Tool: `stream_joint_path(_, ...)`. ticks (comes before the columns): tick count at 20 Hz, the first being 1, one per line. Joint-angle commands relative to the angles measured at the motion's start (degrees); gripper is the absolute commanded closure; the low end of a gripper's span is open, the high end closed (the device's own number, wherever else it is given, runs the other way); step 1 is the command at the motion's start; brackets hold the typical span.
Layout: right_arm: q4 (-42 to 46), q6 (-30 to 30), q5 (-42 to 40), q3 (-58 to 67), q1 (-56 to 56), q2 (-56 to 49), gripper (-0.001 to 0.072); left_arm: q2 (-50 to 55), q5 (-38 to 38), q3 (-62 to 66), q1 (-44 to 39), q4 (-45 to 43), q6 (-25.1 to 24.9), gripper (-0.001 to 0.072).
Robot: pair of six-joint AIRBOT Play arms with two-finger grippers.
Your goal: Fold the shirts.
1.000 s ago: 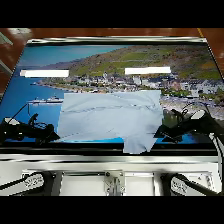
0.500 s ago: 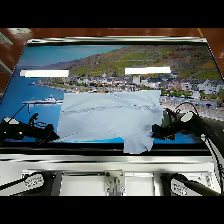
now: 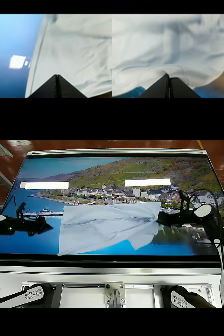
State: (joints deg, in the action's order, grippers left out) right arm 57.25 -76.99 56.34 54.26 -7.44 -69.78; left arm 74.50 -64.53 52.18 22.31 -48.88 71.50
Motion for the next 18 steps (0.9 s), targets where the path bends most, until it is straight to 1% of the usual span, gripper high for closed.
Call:
stream_joint_path(1, -2.80, -1.07, -4.59, 7.17, 0.15, -4.22, 0.0648, 4.20, 1.62, 9.40, -3.43, 5.64, -0.11, 0.0669)
stream_joint_path(3, -2.78, -1.27, -1.97, 8.28, 0.15, -7.78, 0.0647, 6.84, -1.09, 12.44, -5.01, 5.16, -0.13, 0.0661)
stream_joint_path(4, -2.69, -1.18, 0.17, 8.28, 0.15, -9.16, 0.0647, 7.32, -2.64, 12.46, -5.07, 4.74, -0.09, 0.0492)
stream_joint_path(5, -2.43, -1.07, 2.97, 8.28, 0.15, -10.32, 0.0647, 7.43, -4.44, 12.35, -4.85, 1.16, 2.03, 0.0146)
stream_joint_path(6, -1.60, -0.66, 4.96, 8.28, 0.17, -11.02, 0.0647, 7.41, -6.71, 12.35, -4.52, -5.14, 5.88, 0.0003)
stream_joint_path(7, -0.22, -0.48, 6.34, 8.22, 0.15, -11.30, 0.0647, 7.39, -10.49, 12.00, -4.00, -12.85, 9.20, 0.0003)
stream_joint_path(8, 1.44, -0.48, 7.02, 8.22, 0.15, -11.30, 0.0647, 7.28, -14.97, 10.78, -3.26, -17.05, 10.03, 0.0003)
stream_joint_path(9, 2.51, -0.48, 7.43, 8.22, 0.15, -11.30, 0.0647, 6.80, -19.21, 8.17, -2.10, -18.05, 9.49, 0.0003)
stream_joint_path(10, 3.43, -0.46, 7.52, 8.22, 0.15, -11.30, 0.0647, 5.64, -20.79, 4.44, -0.98, -17.55, 8.44, 0.0003)
stream_joint_path(11, 3.82, -0.31, 7.58, 8.22, 0.15, -11.30, 0.0647, 3.67, -19.65, -0.55, -0.02, -17.07, 8.09, 0.0003)
stream_joint_path(12, 3.91, -0.28, 7.58, 8.22, 0.15, -11.30, 0.0647, 1.62, -16.83, -5.42, 0.61, -15.23, 8.04, 0.0003)
stream_joint_path(13, 3.87, -0.31, 7.58, 8.22, 0.17, -11.30, 0.0647, -0.15, -13.75, -10.16, 0.81, -11.63, 6.86, 0.0003)
stream_joint_path(15, 3.85, -0.31, 7.58, 8.22, 0.15, -11.30, 0.0647, -0.90, -11.19, -16.31, 0.61, -4.66, 3.56, 0.0003)
stream_joint_path(18, 3.69, -0.31, 7.78, 8.22, 0.15, -11.30, 0.0647, -0.63, -7.28, -20.90, 0.52, -3.43, 3.13, 0.0003)
